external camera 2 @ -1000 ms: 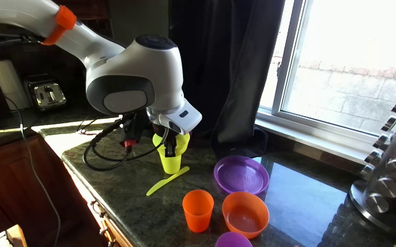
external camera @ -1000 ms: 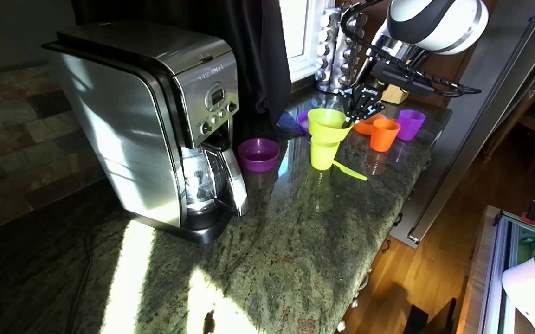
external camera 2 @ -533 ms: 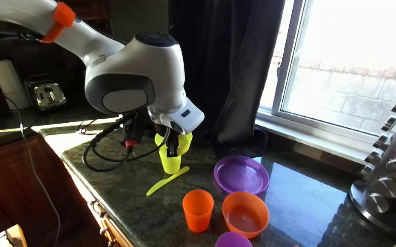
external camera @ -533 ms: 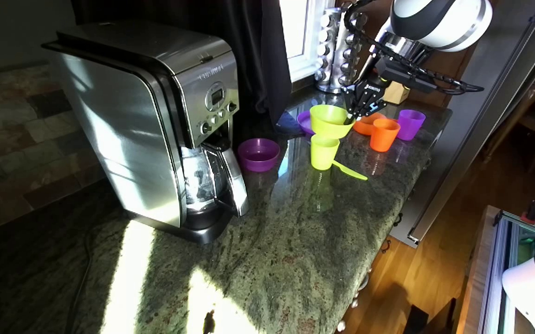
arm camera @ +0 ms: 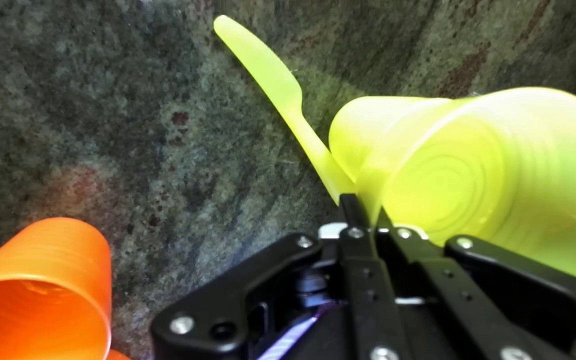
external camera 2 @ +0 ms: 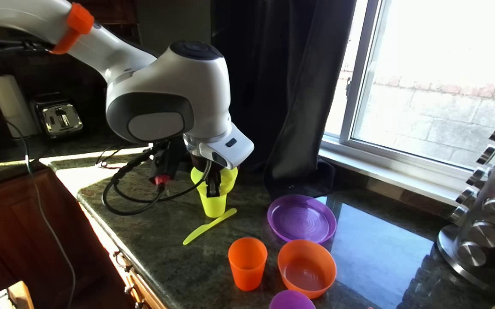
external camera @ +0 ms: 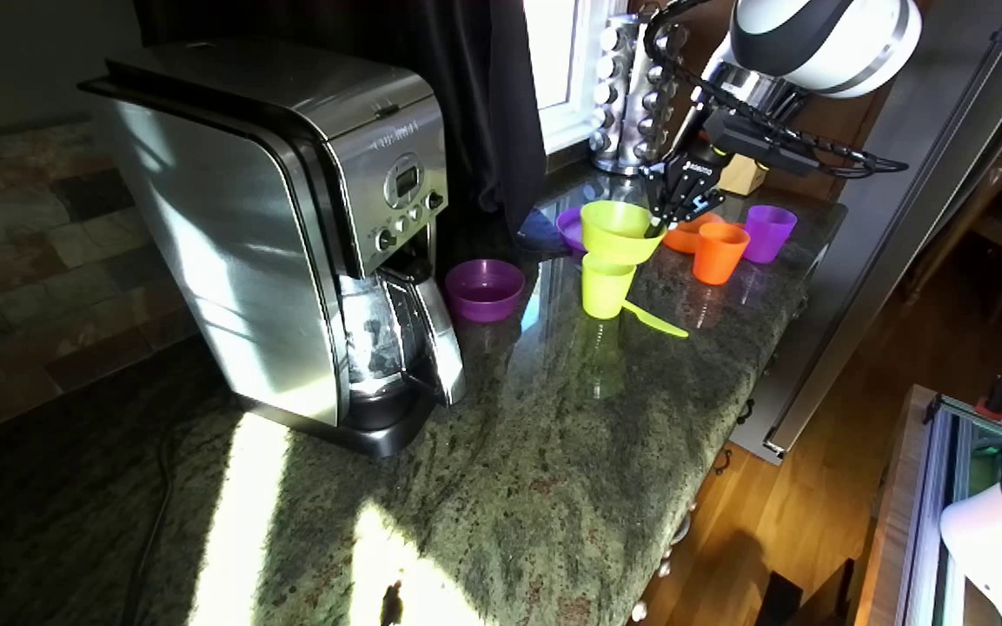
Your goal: Place the yellow bowl on the yellow cup. and then the yellow knife on the bowl
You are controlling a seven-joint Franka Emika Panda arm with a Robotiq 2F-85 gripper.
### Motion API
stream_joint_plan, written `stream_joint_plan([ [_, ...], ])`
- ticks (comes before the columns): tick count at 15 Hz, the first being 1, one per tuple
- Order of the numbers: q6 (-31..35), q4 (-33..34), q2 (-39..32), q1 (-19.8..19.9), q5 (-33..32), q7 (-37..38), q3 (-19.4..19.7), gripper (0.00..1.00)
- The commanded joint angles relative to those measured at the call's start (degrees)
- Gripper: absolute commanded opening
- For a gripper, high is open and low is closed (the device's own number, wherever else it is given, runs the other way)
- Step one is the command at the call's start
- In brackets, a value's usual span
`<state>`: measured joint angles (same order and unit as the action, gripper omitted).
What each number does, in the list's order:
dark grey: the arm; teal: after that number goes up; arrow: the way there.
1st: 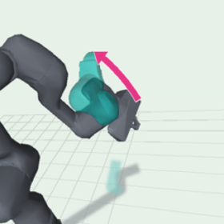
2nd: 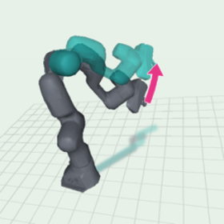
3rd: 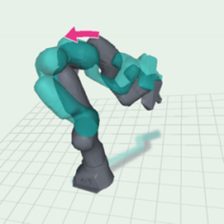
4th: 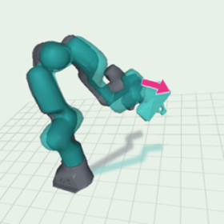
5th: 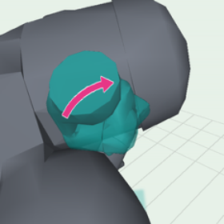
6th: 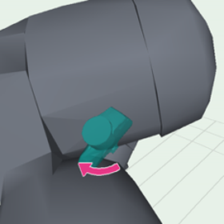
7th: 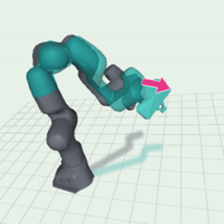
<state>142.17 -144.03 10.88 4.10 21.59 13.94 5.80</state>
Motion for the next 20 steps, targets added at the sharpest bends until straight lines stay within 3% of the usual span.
stream_joint_plan([
  [1, -2.5, -0.2, 0.3, -0.3, 1.2, -1.1, 0.0, 0.01],
  [20, -2.8, 0.3, 0.1, 0.0, 0.4, -1.4, 0.0, 0.01],
])
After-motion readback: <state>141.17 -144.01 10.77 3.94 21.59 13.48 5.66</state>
